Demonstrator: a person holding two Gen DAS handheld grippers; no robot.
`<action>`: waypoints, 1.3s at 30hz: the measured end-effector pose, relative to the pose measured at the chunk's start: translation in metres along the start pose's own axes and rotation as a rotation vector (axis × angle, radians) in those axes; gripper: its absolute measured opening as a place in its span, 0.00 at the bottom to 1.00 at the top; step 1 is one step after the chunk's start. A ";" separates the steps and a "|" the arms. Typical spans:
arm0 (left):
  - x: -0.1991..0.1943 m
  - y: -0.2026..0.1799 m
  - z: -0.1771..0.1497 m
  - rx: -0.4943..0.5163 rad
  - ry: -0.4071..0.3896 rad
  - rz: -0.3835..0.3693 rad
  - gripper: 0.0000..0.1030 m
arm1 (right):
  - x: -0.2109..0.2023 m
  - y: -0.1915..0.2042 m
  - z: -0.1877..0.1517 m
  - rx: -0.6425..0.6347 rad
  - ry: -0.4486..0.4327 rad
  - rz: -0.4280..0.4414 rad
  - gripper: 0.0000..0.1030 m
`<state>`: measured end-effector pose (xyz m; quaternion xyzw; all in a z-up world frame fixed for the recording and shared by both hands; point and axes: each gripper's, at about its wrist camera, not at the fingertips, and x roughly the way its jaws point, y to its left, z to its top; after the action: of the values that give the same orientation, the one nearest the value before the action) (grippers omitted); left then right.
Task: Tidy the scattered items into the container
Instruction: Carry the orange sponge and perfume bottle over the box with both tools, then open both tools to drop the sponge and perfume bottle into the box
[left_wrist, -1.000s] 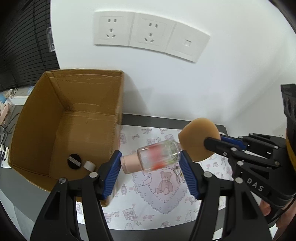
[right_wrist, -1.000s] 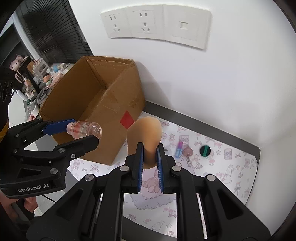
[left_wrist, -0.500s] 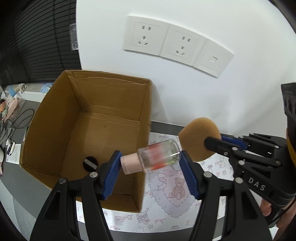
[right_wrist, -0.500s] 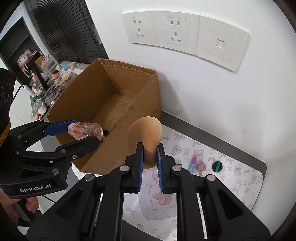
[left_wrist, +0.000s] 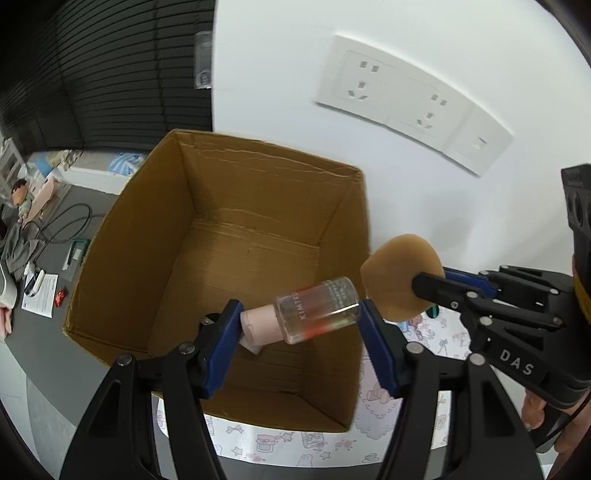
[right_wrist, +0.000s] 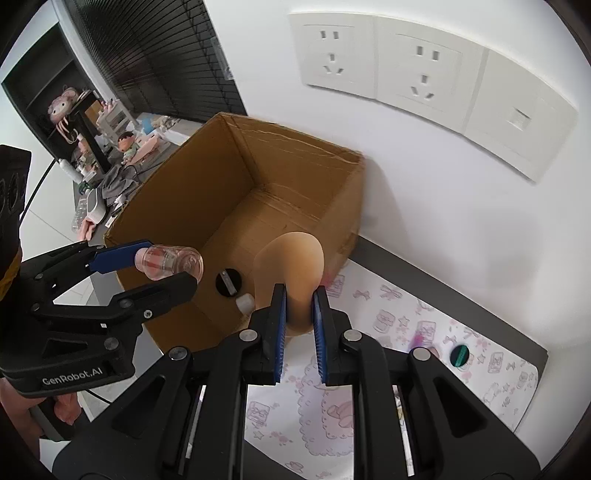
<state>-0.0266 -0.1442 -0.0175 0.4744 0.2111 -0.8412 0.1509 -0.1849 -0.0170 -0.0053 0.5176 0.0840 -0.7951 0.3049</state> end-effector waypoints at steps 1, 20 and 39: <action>0.001 0.005 0.002 -0.011 0.002 0.000 0.61 | 0.002 0.002 0.002 -0.004 0.002 0.002 0.13; 0.033 0.074 0.007 -0.114 0.049 0.047 0.61 | 0.061 0.043 0.035 -0.098 0.094 0.030 0.14; 0.047 0.095 0.000 -0.162 0.091 0.056 0.61 | 0.075 0.058 0.041 -0.137 0.111 -0.006 0.19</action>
<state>-0.0067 -0.2290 -0.0783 0.5039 0.2720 -0.7944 0.2026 -0.2048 -0.1118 -0.0421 0.5387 0.1565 -0.7584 0.3319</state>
